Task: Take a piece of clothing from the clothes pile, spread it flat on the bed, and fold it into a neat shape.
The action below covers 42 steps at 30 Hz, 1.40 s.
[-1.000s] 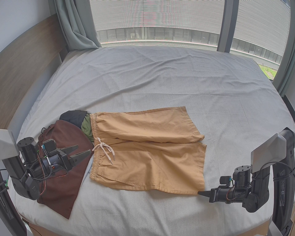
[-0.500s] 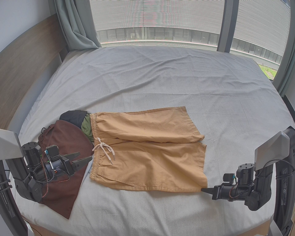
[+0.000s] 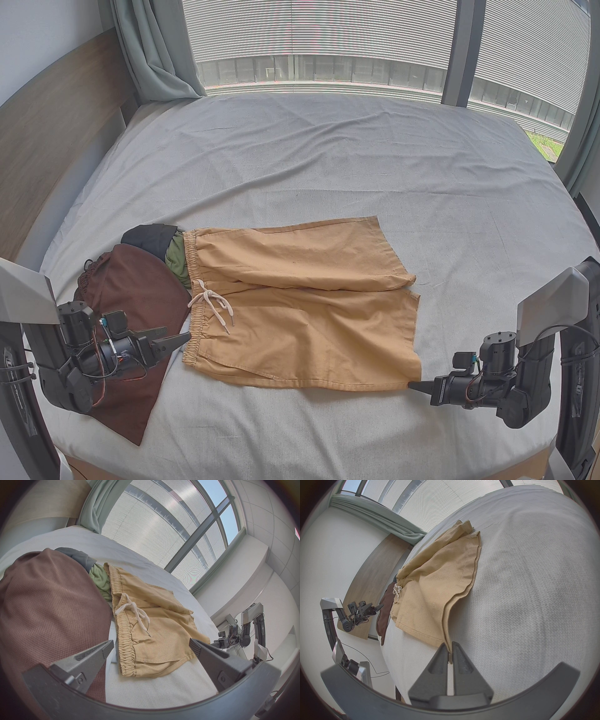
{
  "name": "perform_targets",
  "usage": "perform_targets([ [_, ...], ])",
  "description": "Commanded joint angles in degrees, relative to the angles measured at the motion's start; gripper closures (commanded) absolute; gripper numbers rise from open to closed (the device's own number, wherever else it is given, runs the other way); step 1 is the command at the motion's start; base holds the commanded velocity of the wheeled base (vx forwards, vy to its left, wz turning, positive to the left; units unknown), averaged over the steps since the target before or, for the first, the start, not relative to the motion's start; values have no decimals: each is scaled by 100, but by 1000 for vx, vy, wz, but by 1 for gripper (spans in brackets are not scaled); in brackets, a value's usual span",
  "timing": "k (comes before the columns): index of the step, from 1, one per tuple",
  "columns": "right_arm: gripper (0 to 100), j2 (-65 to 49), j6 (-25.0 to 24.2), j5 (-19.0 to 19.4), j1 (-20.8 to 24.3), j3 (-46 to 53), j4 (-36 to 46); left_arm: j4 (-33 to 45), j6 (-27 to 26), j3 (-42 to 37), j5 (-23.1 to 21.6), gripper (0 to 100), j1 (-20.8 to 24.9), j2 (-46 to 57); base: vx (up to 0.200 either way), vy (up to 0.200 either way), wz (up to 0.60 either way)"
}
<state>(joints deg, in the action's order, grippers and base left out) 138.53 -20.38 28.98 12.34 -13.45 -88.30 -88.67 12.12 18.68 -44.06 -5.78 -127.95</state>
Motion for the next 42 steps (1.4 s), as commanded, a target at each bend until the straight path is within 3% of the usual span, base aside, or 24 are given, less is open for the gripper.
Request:
perform_targets([
  [1, 100, 25, -1, 3, 6, -9, -3, -1, 1, 13, 2, 0, 7, -239, 0, 0, 0],
  [34, 100, 51, 8, 3, -3, -62, -12, -1, 177, 286, 125, 0, 270, -1241, 0, 0, 0],
  [37, 100, 51, 8, 3, -3, -70, -3, -1, 177, 426, 389, 0, 314, -1408, 0, 0, 0],
  [42, 100, 51, 8, 3, -3, -70, -3, -1, 326, 523, 424, 0, 411, -1417, 0, 0, 0],
])
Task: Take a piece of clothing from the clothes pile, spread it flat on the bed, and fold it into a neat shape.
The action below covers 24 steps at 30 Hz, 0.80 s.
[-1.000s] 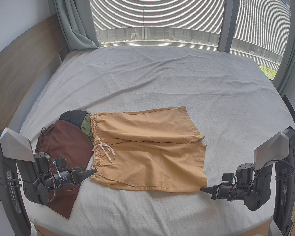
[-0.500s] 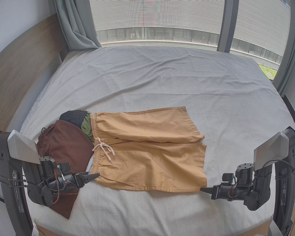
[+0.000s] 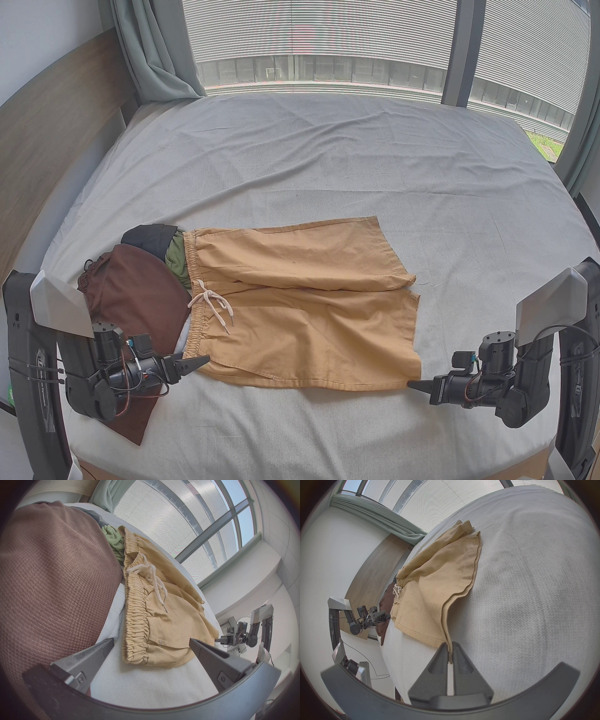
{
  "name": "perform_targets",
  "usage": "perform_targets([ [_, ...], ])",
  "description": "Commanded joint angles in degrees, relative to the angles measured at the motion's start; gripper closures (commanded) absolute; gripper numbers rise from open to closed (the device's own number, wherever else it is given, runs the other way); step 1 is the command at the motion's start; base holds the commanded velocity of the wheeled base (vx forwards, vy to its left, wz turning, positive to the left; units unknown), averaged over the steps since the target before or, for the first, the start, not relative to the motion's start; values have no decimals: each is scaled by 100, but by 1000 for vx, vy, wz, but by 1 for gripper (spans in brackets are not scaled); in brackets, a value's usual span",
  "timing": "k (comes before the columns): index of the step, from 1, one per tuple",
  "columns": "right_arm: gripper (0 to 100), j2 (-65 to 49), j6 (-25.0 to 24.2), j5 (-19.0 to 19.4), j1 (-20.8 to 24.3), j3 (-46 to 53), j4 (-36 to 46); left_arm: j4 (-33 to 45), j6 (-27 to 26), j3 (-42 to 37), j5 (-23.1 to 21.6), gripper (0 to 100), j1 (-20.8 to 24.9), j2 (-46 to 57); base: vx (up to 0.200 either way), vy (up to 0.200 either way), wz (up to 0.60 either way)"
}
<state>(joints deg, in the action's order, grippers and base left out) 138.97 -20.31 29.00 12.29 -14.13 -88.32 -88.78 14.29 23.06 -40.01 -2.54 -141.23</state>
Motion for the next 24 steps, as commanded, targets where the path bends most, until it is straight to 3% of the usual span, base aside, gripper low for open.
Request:
perform_targets([
  [1, 100, 7, 1, 0, 10, 7, -10, 10, 188, 111, 46, 0, 104, -89, 0, 0, 0],
  [4, 100, 7, 1, 0, 2, 7, -1, 10, 303, 154, 134, 0, 104, -89, 0, 0, 0],
  [5, 100, 7, 1, 0, 2, 7, -10, 10, 303, 163, 134, 100, 104, -89, 0, 0, 0],
  [17, 100, -55, 18, -9, 2, 147, -1, 1, 224, 67, 116, 100, 51, -63, 0, 0, 0],
  [24, 100, -63, 537, 9, -60, 420, -1, 1, -40, -232, 63, 100, -89, 43, 0, 0, 0],
])
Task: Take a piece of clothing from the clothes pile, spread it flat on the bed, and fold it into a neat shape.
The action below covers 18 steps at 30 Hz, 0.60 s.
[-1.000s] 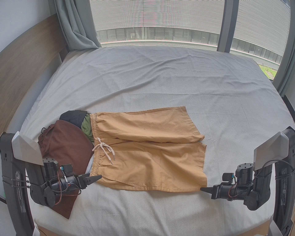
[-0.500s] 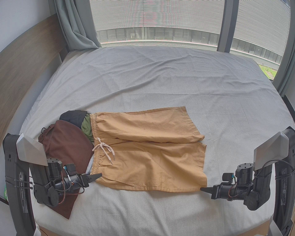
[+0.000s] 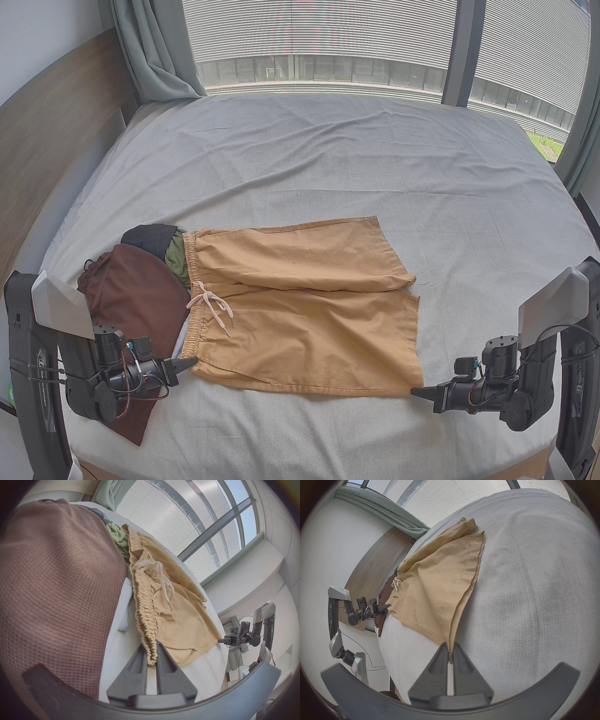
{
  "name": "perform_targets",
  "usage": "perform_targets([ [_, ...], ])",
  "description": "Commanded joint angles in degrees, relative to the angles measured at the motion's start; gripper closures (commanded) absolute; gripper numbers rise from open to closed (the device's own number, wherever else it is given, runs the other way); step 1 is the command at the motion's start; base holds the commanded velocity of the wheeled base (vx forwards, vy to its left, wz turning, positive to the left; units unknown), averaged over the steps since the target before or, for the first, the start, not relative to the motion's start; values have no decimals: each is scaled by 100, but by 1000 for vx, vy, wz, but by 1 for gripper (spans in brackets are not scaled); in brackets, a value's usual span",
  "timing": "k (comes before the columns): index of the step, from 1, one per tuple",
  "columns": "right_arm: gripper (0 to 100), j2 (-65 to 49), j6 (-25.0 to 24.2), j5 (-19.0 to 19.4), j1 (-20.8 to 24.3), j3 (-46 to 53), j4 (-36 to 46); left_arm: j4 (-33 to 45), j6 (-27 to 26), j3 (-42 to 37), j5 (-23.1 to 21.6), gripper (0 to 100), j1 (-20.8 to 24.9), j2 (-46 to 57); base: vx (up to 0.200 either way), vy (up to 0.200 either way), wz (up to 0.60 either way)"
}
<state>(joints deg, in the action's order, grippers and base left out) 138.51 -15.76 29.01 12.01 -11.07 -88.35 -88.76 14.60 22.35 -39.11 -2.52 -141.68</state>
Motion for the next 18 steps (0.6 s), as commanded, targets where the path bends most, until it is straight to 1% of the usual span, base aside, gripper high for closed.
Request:
perform_targets([
  [1, 100, -17, 82, 8, -32, 114, 2, -1, -72, -160, -27, 100, -90, 88, 0, 0, 0],
  [2, 100, -17, 144, 8, -41, 193, 2, -1, -265, -362, -71, 100, -126, 141, 0, 0, 0],
  [9, 100, -17, 196, 8, -32, 377, 10, -1, -625, -732, -501, 100, -319, 255, 0, 0, 0],
  [11, 100, -17, 346, 8, -41, 492, 10, -1, -801, -855, -616, 100, -398, 264, 0, 0, 0],
  [14, 100, -8, 486, 8, -32, 571, 10, 8, -977, -960, -704, 100, -433, 246, 0, 0, 0],
  [18, 100, -17, 539, 17, -32, 659, 10, 8, -1030, -1083, -721, 100, -477, 264, 0, 0, 0],
])
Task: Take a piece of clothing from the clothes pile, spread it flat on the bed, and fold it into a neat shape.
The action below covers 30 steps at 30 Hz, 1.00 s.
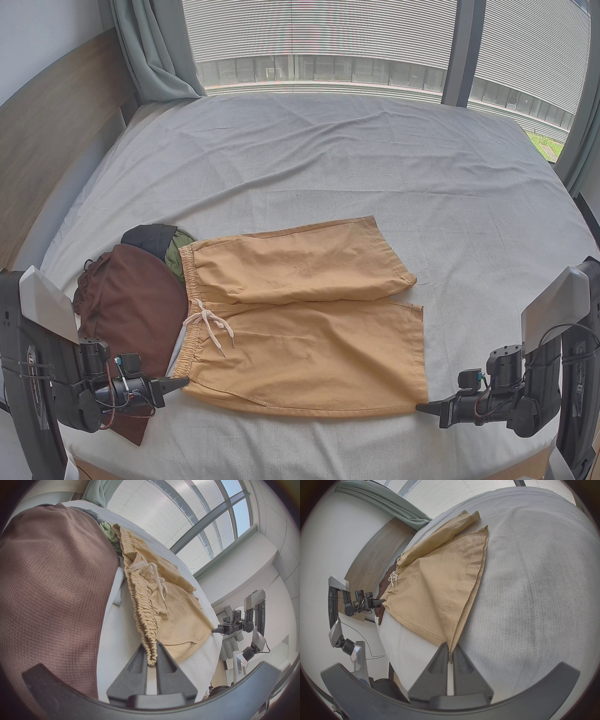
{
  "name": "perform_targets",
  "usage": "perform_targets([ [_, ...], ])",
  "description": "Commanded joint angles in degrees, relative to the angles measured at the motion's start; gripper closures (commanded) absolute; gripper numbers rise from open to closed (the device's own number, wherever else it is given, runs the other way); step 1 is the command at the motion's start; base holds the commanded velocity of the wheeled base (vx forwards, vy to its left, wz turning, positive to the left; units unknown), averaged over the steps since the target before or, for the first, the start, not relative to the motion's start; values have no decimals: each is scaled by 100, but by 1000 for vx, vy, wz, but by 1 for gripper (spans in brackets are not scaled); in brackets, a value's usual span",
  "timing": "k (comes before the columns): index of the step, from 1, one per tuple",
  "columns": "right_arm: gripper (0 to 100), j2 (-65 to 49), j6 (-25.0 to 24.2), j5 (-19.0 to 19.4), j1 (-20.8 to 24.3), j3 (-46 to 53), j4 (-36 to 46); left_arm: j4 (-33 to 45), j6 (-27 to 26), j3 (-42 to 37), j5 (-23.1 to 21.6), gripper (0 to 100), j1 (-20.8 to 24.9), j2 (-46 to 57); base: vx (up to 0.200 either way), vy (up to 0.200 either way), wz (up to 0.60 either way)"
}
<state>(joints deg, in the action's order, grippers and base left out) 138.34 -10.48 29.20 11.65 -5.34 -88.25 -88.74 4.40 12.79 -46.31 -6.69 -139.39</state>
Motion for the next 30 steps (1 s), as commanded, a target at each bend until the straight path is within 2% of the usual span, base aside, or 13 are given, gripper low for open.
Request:
perform_targets([
  [1, 100, 0, 11, -2, 4, 103, 1, 5, -18, -145, -1, 100, -60, 34, 0, 0, 0],
  [8, 100, 9, 20, -2, 21, 165, 1, 5, -185, -286, -45, 100, -104, 26, 0, 0, 0],
  [17, 100, 9, 55, -10, 4, 147, 1, 5, -132, -207, -45, 100, -95, 26, 0, 0, 0],
  [18, 100, 9, 64, -10, -5, 147, -8, 5, -132, -207, -45, 0, -104, 26, 0, 0, 0],
  [19, 0, 26, 117, -10, -5, 147, -8, 5, -141, -189, -45, 0, -104, 26, 0, 0, 0],
  [30, 0, 62, 143, -10, -5, 86, -8, 5, -168, -189, -53, 0, -60, 17, 0, 0, 0],
])
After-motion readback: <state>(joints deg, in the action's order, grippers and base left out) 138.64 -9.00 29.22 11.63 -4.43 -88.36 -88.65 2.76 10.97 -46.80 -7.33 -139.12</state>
